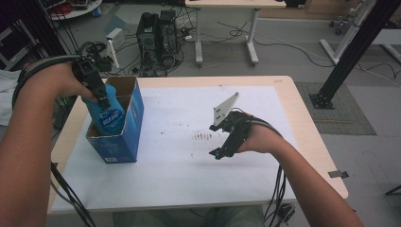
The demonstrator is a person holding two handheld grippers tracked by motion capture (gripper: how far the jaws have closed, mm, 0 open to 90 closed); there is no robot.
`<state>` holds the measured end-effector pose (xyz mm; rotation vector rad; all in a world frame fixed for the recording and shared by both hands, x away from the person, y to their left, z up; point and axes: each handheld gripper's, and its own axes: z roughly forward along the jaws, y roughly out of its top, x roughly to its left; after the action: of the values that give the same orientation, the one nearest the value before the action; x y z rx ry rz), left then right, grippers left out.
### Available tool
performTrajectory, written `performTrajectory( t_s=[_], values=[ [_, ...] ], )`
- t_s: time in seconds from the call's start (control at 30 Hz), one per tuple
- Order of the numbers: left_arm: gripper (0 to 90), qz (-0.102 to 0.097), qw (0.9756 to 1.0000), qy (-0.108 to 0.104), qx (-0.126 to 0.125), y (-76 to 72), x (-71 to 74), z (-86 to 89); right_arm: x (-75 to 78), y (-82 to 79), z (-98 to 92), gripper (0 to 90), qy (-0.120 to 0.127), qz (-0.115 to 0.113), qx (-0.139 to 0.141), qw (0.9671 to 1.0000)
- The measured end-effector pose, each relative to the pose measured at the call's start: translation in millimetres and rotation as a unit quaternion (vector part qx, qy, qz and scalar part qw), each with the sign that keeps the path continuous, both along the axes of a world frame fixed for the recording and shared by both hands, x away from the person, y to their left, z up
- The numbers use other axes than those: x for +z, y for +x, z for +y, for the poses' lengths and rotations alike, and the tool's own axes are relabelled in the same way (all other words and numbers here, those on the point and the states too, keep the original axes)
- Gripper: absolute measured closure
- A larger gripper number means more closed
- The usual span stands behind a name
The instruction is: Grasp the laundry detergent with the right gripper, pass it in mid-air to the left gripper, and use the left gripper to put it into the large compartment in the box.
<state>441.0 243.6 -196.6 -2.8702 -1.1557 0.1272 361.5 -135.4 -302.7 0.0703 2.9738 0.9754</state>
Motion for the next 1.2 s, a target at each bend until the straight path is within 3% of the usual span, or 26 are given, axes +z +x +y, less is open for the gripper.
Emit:
performTrajectory(
  t_s=[0.23, 0.27, 0.4, 0.57, 1.13, 1.17, 1.2],
  values=[
    [37.7, 0.009, 0.9998, -0.004, 0.016, 4.0, -26.4, 0.1, -2.3, -0.4, -0.7, 13.2, 0.0, 0.001, 0.001, 1.0],
    [37.7, 0.018, 0.9998, 0.004, 0.008, 6.0, -28.3, 1.3, -2.3, -0.9, -0.8, 13.2, -0.002, 0.004, -0.001, 1.0],
    [37.7, 0.014, 0.9996, 0.002, 0.023, 6.8, -42.2, 1.5, -3.5, -0.2, 0.5, 13.2, 0.0, -0.001, 0.003, 1.0],
    [37.7, 0.023, 0.9995, 0.004, 0.021, 8.2, -56.1, 0.5, -5.6, 0.0, 1.5, 13.2, -0.005, 0.0, 0.004, 1.0],
    [37.7, 0.024, 0.9997, 0.007, 0.004, 10.1, -81.7, -2.6, -6.5, -2.0, -1.5, 13.2, -0.004, 0.0, 0.002, 1.0],
    [37.7, 0.017, 0.9997, 0.003, 0.015, 8.8, -84.3, -3.6, -6.9, -2.0, -1.4, 13.2, -0.003, 0.0, 0.001, 1.0],
    [37.7, 0.023, 0.9997, 0.007, 0.005, 9.9, -85.4, -3.0, -7.1, -1.7, -1.4, 13.2, -0.003, 0.001, 0.003, 1.0]
  ],
)
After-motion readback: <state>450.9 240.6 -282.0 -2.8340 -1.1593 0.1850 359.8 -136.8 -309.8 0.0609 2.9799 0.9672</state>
